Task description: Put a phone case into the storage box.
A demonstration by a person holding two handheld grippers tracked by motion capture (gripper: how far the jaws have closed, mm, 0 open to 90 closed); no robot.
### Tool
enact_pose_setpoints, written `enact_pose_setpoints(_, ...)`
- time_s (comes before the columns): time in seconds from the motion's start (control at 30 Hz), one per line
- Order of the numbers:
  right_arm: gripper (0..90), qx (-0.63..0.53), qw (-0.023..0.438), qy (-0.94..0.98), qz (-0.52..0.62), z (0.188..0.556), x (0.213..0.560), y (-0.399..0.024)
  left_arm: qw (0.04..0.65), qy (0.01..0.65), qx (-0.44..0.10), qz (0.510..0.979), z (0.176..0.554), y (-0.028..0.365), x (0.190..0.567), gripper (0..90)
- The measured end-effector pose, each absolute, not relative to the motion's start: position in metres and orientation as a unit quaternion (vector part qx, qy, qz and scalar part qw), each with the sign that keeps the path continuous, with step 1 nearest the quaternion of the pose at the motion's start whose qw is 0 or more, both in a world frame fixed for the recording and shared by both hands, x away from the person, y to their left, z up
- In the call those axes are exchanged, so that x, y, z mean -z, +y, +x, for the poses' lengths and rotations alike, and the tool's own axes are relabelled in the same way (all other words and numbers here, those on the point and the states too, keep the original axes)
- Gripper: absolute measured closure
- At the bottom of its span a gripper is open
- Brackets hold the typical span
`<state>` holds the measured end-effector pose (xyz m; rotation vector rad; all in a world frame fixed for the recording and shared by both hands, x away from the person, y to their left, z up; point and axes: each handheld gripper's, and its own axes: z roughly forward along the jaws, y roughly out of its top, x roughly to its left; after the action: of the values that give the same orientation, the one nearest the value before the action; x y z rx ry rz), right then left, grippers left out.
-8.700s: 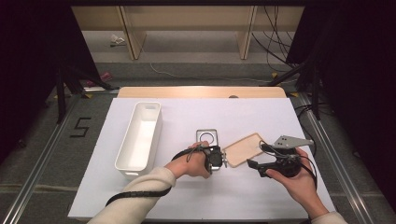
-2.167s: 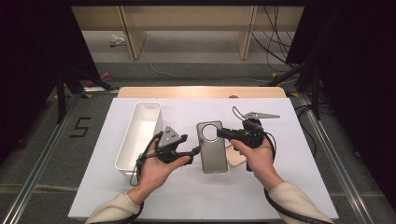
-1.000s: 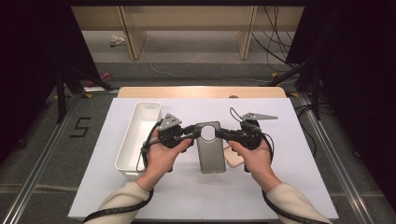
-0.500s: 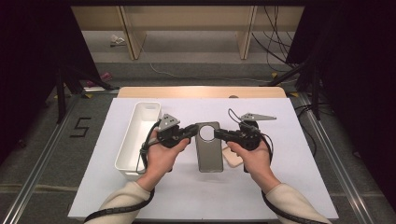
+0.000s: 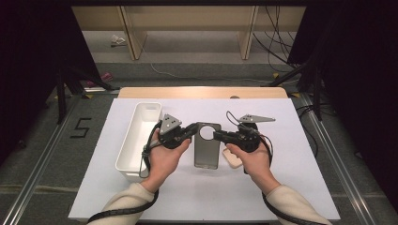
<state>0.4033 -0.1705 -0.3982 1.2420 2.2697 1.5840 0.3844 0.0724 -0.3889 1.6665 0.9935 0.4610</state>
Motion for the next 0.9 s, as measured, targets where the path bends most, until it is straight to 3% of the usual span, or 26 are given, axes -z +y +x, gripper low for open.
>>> enact_pose_setpoints(0.1, 61.1, -0.522, 0.068, 0.751, 0.399, 0.402, 0.397, -0.169, 0.537, 0.414, -0.209, 0.704, 0.385, 0.074, 0.388, 84.8)
enact_pose_setpoints(0.2, 56.0, -0.527, 0.074, 0.749, 0.396, 0.402, 0.395, -0.169, 0.538, 0.415, -0.212, 0.703, 0.386, 0.077, 0.386, 84.8)
enact_pose_setpoints(0.3, 41.3, -0.530, 0.082, 0.755, 0.378, 0.400, 0.393, -0.168, 0.537, 0.413, -0.220, 0.702, 0.387, 0.080, 0.384, 84.8)
enact_pose_setpoints(0.4, 35.0, -0.530, 0.081, 0.759, 0.369, 0.400, 0.393, -0.167, 0.537, 0.409, -0.228, 0.702, 0.387, 0.083, 0.382, 84.7)
enact_pose_setpoints(0.47, 25.9, -0.534, 0.081, 0.761, 0.359, 0.400, 0.393, -0.168, 0.537, 0.407, -0.234, 0.701, 0.388, 0.085, 0.380, 84.7)
enact_pose_setpoints(0.57, 22.3, -0.538, 0.085, 0.764, 0.346, 0.400, 0.393, -0.168, 0.536, 0.405, -0.243, 0.700, 0.389, 0.089, 0.377, 84.7)
enact_pose_setpoints(0.9, 22.3, -0.536, 0.110, 0.762, 0.346, 0.397, 0.394, -0.174, 0.538, 0.403, -0.253, 0.696, 0.392, 0.104, 0.372, 84.7)
